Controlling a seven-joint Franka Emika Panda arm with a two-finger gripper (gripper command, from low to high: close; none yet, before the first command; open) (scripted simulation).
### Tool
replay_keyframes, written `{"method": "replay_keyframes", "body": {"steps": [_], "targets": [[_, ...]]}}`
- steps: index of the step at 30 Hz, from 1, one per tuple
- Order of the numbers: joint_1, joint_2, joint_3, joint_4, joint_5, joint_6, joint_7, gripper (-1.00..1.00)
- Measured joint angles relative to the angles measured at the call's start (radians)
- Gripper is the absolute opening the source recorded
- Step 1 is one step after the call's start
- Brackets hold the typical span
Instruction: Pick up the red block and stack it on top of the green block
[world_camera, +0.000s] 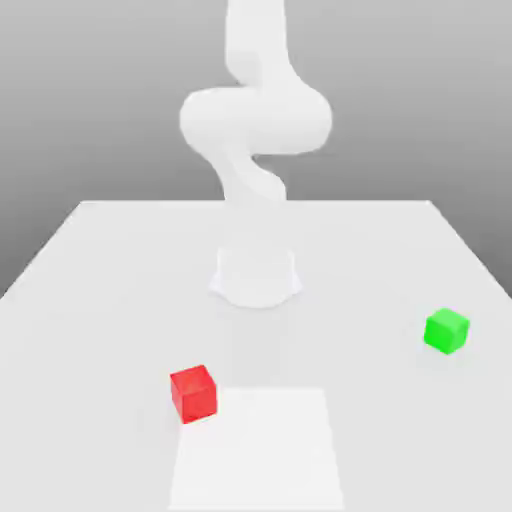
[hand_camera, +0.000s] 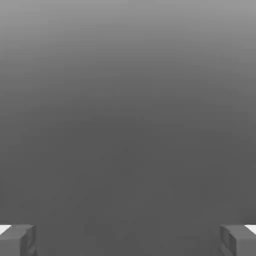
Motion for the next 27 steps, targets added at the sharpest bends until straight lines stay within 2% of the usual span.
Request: {"method": "replay_keyframes", "body": {"steps": [17, 20, 24, 25, 27], "targets": [[0.029, 0.616, -0.253, -0.487, -0.048, 0.435, -0.569, 0.00], [0.023, 0.752, -0.236, -0.503, 0.040, 0.540, -0.671, 0.00], [-0.061, 0.901, -0.114, -0.484, 0.197, 0.661, -0.790, 0.00], [-0.086, 0.928, -0.085, -0.480, 0.217, 0.684, -0.804, -1.00], [-0.086, 0.928, -0.085, -0.480, 0.217, 0.684, -0.804, -1.00]]}}
